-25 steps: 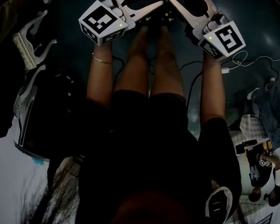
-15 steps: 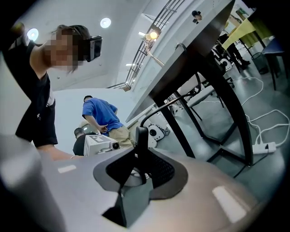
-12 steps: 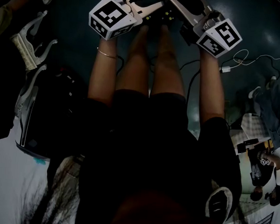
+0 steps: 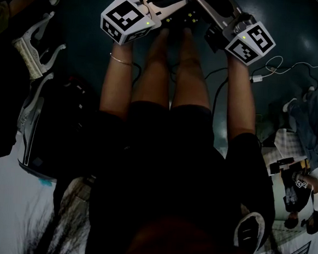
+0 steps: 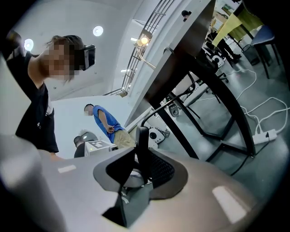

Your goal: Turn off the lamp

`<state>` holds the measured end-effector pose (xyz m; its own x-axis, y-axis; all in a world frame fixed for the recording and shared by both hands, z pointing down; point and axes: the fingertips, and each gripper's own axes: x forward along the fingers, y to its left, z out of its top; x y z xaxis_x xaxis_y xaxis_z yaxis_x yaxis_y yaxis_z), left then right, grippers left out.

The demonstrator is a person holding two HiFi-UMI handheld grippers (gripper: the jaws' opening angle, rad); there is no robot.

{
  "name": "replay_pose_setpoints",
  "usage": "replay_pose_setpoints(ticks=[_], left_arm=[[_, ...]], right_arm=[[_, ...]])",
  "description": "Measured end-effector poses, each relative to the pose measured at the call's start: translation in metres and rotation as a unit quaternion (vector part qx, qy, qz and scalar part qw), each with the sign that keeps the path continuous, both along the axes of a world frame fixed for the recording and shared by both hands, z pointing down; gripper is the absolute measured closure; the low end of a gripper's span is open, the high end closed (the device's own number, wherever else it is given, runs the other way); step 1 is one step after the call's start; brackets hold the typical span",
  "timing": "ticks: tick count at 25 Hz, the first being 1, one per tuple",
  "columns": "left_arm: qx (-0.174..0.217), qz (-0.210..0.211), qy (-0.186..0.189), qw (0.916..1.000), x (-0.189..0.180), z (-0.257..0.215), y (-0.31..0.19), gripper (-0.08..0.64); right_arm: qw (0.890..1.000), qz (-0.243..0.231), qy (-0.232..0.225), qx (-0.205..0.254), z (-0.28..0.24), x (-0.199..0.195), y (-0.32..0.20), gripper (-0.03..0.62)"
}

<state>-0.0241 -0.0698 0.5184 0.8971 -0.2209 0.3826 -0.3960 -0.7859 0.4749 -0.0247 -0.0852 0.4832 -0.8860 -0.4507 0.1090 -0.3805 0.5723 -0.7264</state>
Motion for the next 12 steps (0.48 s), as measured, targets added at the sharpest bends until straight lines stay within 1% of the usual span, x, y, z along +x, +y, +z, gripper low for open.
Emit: replay_pose_setpoints(ticks=[5,10,12], left_arm=[[-0.008,0.001,-0.001,1.0,-0.0001,0.0003,0.001,0.499],[-0.006,0.005,-0.003,1.0,-0.0006,-0.0012,0.0019,0.499],[-0.002,0.004,0.001,1.0,-0.0004,-0.0036,0.0009,0.499]], right_arm=[[1.0,0.005,-0.005,-0.005,0.0007,0.0011,0.0002,0.503],[1.0,0.004,-0.009,-0.003,-0.0009,0.0002,0.0,0.503],[1.0,0.003,-0.012,-0.003,-0.0016,0.0,-0.0003,0.503]])
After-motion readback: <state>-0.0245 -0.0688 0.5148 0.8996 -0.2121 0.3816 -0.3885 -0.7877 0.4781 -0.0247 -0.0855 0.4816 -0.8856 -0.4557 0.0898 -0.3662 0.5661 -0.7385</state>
